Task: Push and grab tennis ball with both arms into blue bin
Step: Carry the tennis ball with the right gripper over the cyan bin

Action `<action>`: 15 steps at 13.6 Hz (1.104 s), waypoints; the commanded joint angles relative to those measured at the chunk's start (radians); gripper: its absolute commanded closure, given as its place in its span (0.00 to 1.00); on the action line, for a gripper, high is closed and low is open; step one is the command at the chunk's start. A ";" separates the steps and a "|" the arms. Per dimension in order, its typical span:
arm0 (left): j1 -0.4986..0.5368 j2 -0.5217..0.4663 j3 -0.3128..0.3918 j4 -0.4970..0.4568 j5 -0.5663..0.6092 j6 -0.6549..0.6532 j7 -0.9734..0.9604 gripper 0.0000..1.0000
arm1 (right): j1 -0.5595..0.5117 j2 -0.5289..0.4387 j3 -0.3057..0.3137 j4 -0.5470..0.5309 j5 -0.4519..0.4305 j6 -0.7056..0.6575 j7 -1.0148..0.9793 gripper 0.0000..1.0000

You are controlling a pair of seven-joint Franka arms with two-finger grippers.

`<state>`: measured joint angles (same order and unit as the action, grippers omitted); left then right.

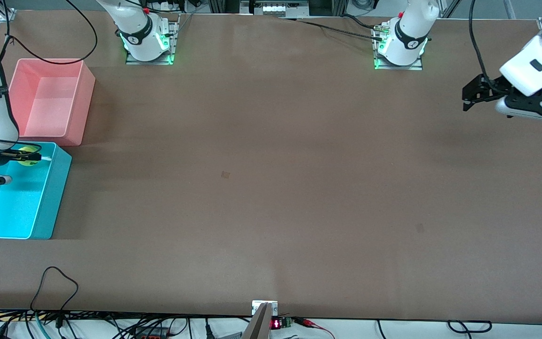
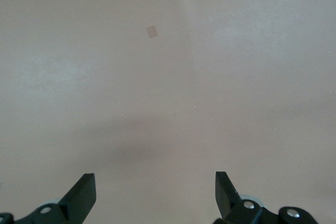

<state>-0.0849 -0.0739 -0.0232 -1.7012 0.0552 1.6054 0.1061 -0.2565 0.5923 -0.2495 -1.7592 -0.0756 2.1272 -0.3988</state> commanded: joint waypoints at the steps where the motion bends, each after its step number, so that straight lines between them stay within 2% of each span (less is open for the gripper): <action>1: 0.004 0.005 -0.020 0.015 -0.050 0.022 0.024 0.00 | -0.014 0.000 0.007 -0.006 -0.010 0.019 0.003 1.00; 2: 0.002 0.005 -0.020 0.015 -0.057 0.022 0.024 0.00 | -0.014 0.003 0.007 -0.006 -0.010 0.020 -0.006 0.93; 3: 0.002 0.005 -0.021 0.015 -0.055 0.021 0.027 0.00 | -0.014 0.004 0.007 -0.005 -0.010 0.025 -0.011 0.73; 4: 0.004 0.005 -0.023 0.015 -0.060 0.019 0.027 0.00 | -0.015 0.009 0.007 -0.005 -0.010 0.048 -0.009 0.35; 6: 0.002 0.003 -0.024 0.012 -0.060 0.010 0.027 0.00 | -0.014 0.011 0.007 -0.002 -0.009 0.065 -0.008 0.00; 12: 0.004 0.029 -0.026 0.015 -0.063 -0.002 0.027 0.00 | 0.005 -0.025 0.018 0.050 -0.001 0.066 -0.006 0.00; 15: 0.013 0.029 -0.023 0.017 -0.060 -0.007 0.027 0.00 | 0.029 -0.101 0.030 0.063 0.003 0.059 -0.003 0.00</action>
<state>-0.0829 -0.0490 -0.0472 -1.7022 0.0178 1.6167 0.1074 -0.2404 0.5631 -0.2276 -1.6856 -0.0762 2.2015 -0.4003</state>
